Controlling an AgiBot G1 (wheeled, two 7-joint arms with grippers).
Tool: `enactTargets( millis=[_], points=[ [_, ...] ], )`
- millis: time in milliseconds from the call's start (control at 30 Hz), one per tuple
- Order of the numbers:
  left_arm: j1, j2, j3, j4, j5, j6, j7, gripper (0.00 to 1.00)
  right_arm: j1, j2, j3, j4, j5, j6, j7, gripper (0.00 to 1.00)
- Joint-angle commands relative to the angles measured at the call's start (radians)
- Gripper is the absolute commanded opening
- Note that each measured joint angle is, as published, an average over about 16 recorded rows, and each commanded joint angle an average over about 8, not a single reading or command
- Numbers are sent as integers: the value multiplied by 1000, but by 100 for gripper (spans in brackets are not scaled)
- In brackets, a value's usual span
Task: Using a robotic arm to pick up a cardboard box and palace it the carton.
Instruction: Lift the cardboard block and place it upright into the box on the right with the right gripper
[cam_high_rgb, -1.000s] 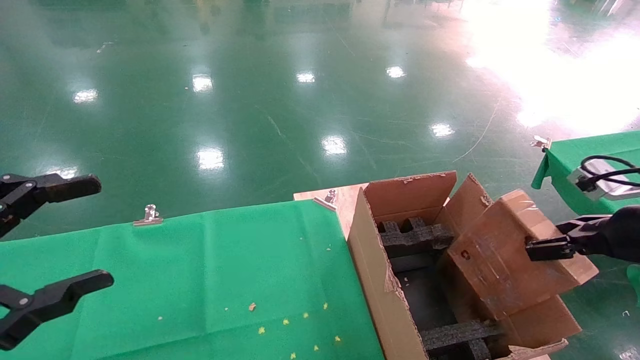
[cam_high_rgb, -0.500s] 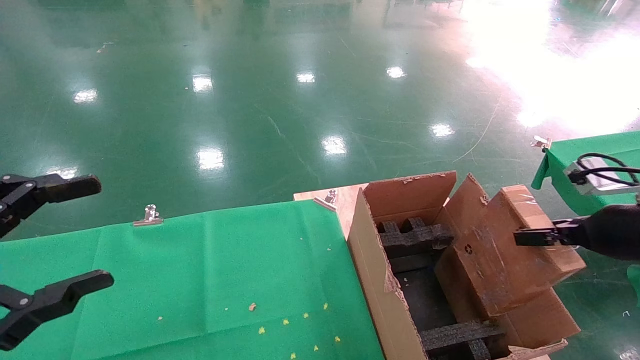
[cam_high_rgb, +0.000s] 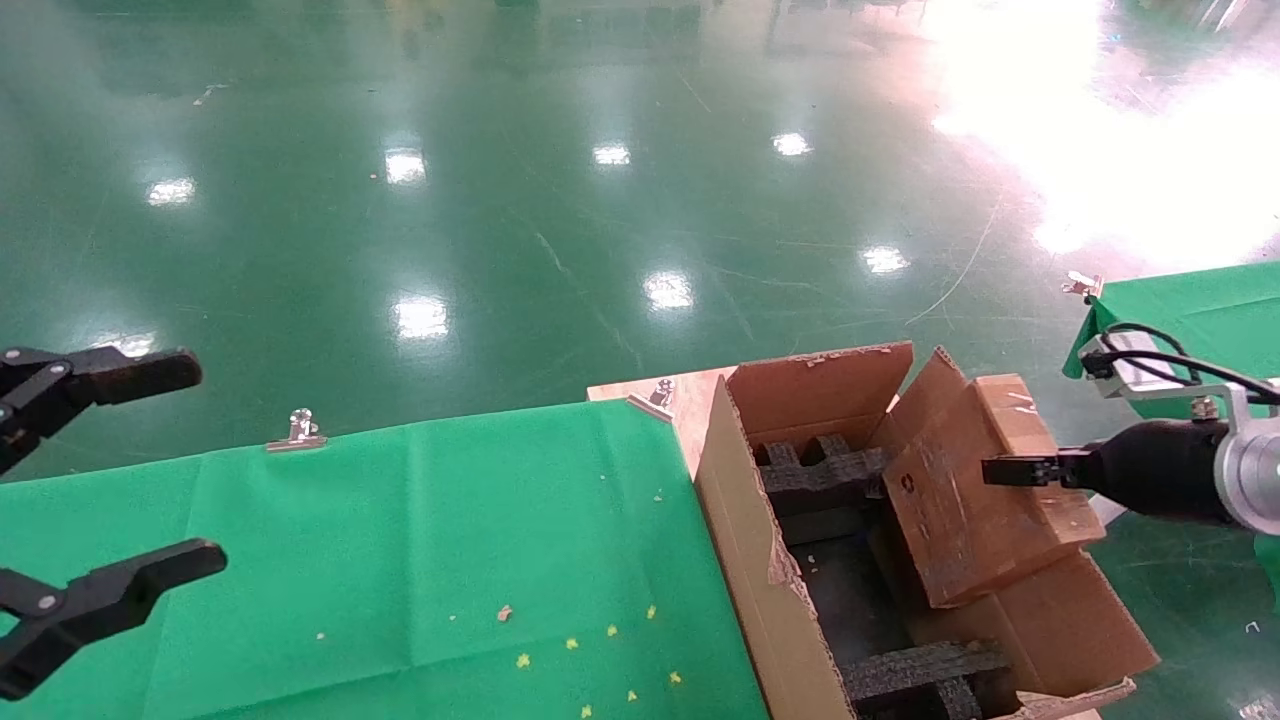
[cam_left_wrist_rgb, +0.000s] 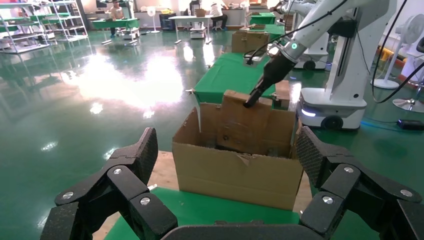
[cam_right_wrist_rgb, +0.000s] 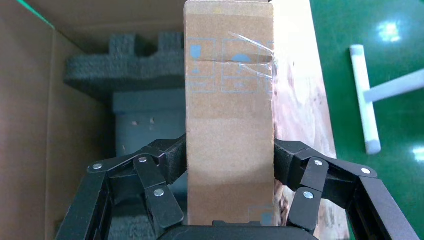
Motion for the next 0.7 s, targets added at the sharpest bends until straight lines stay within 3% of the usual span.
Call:
enactTargets(
  millis=[33, 367, 700],
  points=[
    [0, 0, 0, 0, 0, 0, 0, 100, -10, -3, -7, 2, -7, 9, 22, 0],
    [0, 0, 0, 0, 0, 0, 0, 100, -33, -1, -27, 4, -31, 15, 54, 0],
    [0, 0, 0, 0, 0, 0, 0, 100, -94, -50, -57, -6, -73, 96, 111, 0]
  ],
)
